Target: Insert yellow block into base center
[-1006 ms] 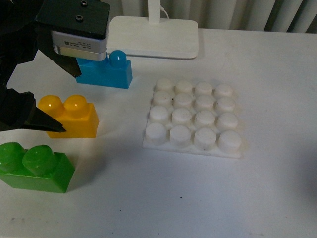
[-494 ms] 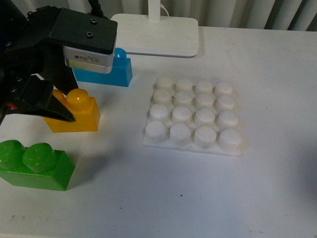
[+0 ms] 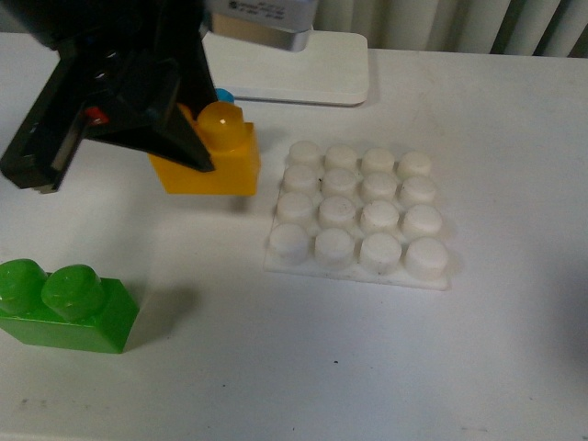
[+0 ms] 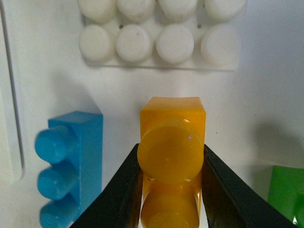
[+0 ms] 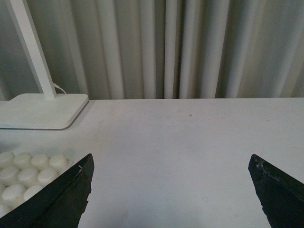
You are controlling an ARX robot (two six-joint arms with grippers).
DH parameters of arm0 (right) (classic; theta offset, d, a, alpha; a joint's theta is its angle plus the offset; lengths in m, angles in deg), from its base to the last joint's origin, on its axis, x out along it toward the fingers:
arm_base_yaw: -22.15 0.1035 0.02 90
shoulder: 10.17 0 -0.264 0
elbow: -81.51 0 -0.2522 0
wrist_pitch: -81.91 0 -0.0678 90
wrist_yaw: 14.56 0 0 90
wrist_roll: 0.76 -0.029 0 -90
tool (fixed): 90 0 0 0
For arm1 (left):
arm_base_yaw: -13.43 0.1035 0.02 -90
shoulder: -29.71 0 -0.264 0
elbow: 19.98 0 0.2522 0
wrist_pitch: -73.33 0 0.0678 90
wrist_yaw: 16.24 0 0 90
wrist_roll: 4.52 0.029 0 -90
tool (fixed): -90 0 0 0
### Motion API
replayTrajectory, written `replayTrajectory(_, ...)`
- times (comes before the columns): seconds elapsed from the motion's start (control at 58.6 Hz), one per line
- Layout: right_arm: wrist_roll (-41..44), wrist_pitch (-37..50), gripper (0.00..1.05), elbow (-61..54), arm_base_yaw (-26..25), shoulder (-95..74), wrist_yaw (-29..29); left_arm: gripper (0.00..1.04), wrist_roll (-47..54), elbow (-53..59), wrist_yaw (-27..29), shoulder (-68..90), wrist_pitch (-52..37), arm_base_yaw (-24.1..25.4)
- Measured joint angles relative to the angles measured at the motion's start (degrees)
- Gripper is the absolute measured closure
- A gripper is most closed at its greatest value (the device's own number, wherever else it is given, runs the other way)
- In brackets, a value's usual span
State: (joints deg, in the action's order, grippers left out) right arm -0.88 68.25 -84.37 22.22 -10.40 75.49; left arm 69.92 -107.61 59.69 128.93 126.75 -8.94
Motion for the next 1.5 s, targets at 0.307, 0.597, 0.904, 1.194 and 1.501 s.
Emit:
replayTrajectory(0.307, 0.0, 0.0, 0.09, 0.0, 0.0, 0.0, 0.0, 0.74, -4.1, -5.9, 0.1, 3.9, -1.6, -6.5)
replayTrajectory(0.597, 0.0, 0.0, 0.09, 0.0, 0.0, 0.0, 0.0, 0.74, -5.6, -10.1, 0.5, 8.7, -1.7, -8.5)
replayTrajectory(0.904, 0.0, 0.0, 0.09, 0.0, 0.0, 0.0, 0.0, 0.75, -5.7, -13.4, 0.2, 11.5, -0.9, -8.8)
replayTrajectory(1.194, 0.0, 0.0, 0.09, 0.0, 0.0, 0.0, 0.0, 0.75, -5.8, -14.3, 0.1, 13.4, -0.7, -9.6)
replayTrajectory(1.501, 0.0, 0.0, 0.09, 0.0, 0.0, 0.0, 0.0, 0.75, -6.2, -14.4, 0.2, 14.4, -1.5, -10.1)
